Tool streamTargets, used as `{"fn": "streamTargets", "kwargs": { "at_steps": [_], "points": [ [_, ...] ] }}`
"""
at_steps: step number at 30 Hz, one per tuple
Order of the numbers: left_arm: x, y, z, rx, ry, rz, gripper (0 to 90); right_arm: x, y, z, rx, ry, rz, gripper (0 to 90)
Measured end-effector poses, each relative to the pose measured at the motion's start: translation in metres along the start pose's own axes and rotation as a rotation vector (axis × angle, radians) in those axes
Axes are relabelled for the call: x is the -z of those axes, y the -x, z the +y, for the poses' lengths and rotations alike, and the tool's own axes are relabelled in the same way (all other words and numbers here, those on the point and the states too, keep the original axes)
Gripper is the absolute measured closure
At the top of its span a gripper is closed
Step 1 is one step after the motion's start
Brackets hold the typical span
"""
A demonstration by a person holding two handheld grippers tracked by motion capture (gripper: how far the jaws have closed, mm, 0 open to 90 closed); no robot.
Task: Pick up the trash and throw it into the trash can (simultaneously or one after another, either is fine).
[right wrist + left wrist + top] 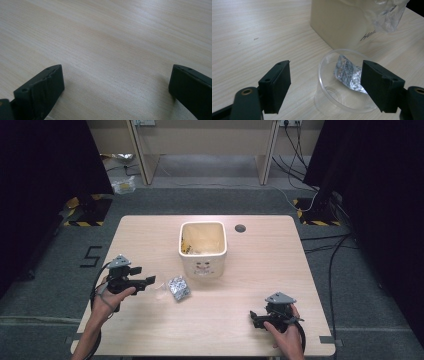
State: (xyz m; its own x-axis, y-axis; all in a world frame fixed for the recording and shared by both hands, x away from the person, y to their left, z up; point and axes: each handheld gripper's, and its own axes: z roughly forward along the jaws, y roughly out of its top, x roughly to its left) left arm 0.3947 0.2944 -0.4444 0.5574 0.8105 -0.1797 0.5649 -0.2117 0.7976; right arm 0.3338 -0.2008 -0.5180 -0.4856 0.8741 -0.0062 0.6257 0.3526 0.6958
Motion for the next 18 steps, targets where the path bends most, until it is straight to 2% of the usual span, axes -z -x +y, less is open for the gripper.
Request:
{"fn": "streamTargets", "kwargs": {
  "at_steps": [4,8,11,17,18],
  "points": [
    [-0.003,-0.003,0.001,-0.001,-0.004,-0.006,31.6,0.000,0.000,0.000,0.003,0.002,0.001,0.3],
    [-0.009,-0.006,0.000,0.000,-0.015,-0.027,43.2,0.000,0.000,0.000,0.003,0.002,0.002,0.3],
    [-0.014,-0.008,-0.001,-0.013,-0.038,-0.026,50.7,0.000,0.000,0.000,0.004,0.002,0.004,0.3],
    [-0.020,-0.008,-0.005,-0.026,-0.053,-0.020,67.5,0.000,0.000,0.000,0.006,0.002,0.005,0.3],
    [-0.021,-0.007,-0.006,-0.028,-0.053,-0.017,67.5,0.000,0.000,0.000,0.009,0.003,0.006,0.3]
  ]
}}
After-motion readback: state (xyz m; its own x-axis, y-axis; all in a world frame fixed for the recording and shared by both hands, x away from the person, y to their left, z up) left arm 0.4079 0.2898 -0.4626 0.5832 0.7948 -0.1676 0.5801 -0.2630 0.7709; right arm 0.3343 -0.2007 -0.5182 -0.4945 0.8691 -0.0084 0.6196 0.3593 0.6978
